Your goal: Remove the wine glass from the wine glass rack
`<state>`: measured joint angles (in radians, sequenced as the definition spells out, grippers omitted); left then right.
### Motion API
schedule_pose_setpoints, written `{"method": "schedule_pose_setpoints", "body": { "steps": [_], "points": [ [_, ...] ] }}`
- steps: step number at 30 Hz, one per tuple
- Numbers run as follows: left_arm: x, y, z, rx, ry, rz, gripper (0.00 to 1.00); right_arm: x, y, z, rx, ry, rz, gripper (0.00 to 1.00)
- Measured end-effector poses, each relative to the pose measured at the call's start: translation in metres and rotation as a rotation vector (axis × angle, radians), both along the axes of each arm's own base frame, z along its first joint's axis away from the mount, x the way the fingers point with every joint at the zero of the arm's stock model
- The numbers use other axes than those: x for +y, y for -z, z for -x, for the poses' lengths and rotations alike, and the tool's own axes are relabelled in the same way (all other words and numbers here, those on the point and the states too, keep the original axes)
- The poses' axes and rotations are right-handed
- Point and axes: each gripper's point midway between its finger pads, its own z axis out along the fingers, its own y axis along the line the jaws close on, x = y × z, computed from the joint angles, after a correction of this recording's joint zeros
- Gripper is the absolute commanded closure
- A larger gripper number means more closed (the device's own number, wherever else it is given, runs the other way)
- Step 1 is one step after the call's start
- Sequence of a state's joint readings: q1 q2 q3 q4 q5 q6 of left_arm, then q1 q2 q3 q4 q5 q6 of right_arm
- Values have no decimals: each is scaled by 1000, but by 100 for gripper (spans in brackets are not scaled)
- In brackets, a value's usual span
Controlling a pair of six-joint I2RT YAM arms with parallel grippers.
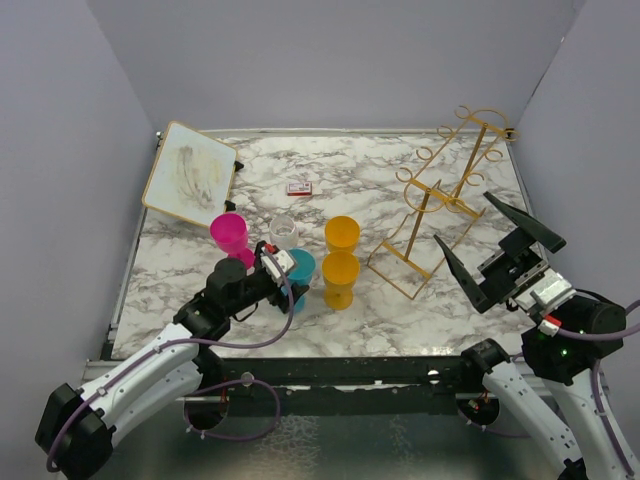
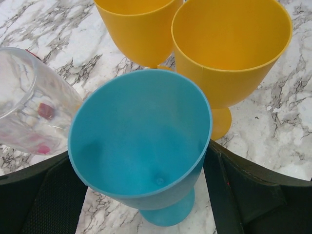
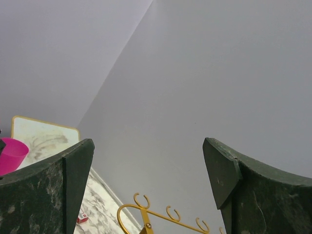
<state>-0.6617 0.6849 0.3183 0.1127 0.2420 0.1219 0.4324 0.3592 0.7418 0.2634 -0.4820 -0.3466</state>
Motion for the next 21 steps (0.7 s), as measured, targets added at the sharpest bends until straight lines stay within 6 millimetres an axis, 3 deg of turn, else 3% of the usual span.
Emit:
{"method": "schedule_pose_setpoints", "body": {
  "steps": [6,9,21],
  "points": [
    [-1,3,-1,7,0,-6,7,-2,2,-3,-1,19,0,4],
    [-1,3,-1,5,-1,-7,1,-3,2,-4,-3,28,-2,4],
    [2,-3,1,-13,-3,0,1,-7,-1,-2,-12,43,-13,4]
  ]
}}
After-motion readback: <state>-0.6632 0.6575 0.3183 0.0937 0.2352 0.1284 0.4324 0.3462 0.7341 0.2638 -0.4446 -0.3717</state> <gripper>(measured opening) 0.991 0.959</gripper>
